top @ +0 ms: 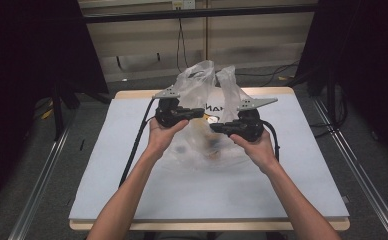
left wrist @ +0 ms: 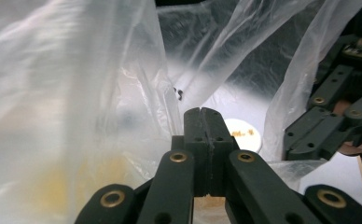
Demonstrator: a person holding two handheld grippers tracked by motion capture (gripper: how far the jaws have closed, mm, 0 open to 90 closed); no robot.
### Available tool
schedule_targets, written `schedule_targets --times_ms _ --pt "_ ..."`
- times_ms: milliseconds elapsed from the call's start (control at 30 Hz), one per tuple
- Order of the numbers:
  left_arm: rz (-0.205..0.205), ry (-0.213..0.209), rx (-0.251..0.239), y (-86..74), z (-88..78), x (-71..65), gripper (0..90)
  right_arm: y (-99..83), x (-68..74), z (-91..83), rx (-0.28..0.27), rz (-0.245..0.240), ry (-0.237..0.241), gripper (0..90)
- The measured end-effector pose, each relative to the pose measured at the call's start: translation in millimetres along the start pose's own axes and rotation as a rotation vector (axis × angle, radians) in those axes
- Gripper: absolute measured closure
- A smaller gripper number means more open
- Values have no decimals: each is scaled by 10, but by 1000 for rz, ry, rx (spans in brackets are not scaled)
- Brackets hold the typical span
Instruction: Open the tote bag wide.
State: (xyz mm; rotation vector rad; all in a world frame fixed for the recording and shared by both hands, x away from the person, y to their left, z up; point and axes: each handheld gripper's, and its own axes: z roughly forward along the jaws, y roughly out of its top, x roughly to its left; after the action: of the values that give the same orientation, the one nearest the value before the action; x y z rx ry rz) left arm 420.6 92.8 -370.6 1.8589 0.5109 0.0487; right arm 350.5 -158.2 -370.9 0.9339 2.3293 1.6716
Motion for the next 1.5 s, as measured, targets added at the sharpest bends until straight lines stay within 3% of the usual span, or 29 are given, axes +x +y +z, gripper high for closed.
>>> schedule_targets --times_ms 200,300,400,433,533,700,833,900,1033,1100,1133,1267,1400,1500 --pt "-16 -1 39 -246 82 1 900 -191 -65 -9 1 17 -2 900" --pt "-44 1 21 -317 59 16 900 -291 -104 -45 7 28 -11 900" --pt "-22 16 64 -404 58 16 900 -360 -157 -95 -4 44 -25 900" --pt "-36 6 63 -483 67 42 900 -383 -175 -100 -3 48 -33 900" --pt "-46 4 73 -574 78 66 900 -463 -219 -78 14 48 -55 900" --pt "-44 5 133 -737 130 90 900 -642 -367 -38 32 95 -92 900" --pt "-66 6 141 -840 191 117 900 -751 -445 3 47 121 -103 900" --pt "-79 -6 179 -1000 295 130 900 -868 -475 81 91 119 -120 900" --pt "-86 -23 213 -1129 328 135 900 -971 -523 142 117 133 -129 900" --pt "-74 -20 233 -1145 335 124 900 -982 -528 156 127 128 -133 900" --pt "-50 -21 281 -1163 348 110 900 -1009 -514 207 167 114 -145 900" --pt "-52 -26 309 -1175 366 86 900 -1077 -498 284 234 96 -161 900" --pt "-51 -40 340 -1187 336 75 900 -1106 -502 277 236 105 -170 900" --pt "-52 -38 336 -1191 325 74 900 -1113 -494 278 240 97 -170 900"
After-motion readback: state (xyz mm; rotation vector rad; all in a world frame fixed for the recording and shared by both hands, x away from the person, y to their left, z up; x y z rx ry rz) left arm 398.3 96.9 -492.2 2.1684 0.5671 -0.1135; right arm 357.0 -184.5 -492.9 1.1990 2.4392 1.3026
